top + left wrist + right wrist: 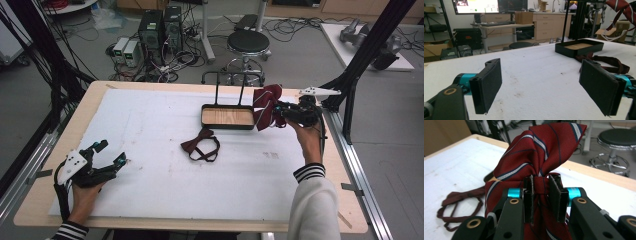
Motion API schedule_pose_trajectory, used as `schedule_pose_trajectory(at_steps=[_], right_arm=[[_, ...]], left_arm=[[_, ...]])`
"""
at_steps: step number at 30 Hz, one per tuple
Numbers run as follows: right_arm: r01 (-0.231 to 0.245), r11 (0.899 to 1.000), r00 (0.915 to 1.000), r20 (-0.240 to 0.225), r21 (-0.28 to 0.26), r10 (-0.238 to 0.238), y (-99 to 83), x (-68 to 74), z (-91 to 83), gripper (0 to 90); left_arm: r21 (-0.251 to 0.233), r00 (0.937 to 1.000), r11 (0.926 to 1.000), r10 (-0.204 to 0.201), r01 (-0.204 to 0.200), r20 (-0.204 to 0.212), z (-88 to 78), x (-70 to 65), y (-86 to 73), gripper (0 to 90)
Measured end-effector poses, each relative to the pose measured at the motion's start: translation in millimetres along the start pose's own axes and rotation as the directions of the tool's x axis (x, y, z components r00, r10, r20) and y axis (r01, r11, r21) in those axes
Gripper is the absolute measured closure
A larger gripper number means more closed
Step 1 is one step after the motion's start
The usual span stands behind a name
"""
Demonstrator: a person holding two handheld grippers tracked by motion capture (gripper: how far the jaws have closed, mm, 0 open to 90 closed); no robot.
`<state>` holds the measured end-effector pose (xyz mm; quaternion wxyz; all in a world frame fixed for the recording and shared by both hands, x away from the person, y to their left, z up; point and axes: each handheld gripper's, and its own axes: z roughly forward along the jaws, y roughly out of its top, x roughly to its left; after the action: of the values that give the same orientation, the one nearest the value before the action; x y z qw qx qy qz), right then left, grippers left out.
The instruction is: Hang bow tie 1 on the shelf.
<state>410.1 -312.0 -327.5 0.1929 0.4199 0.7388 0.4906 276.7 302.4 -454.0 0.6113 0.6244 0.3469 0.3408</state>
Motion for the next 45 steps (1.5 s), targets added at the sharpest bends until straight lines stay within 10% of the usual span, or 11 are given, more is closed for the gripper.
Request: schedule_pose_trajectory(at_steps=[20, 45], right_arm=[[0.042, 0.994, 0.9913, -0.120, -0.100, -0.054, 14.7, 20.0, -4.4, 75.3], [0.045, 0.990, 0.9899, -0.127, -0.136, -0.062, 63.0, 28.4, 15.8, 75.3]], left_arm=[[-0.001, 1.0000, 1.0000, -0.002, 0.002, -0.001, -0.1, 0.0, -0.1, 18.7], [-0.001, 1.0000, 1.0000, -0.008, 0.008, -0.001, 0.1, 0.7, -0.1, 18.8]])
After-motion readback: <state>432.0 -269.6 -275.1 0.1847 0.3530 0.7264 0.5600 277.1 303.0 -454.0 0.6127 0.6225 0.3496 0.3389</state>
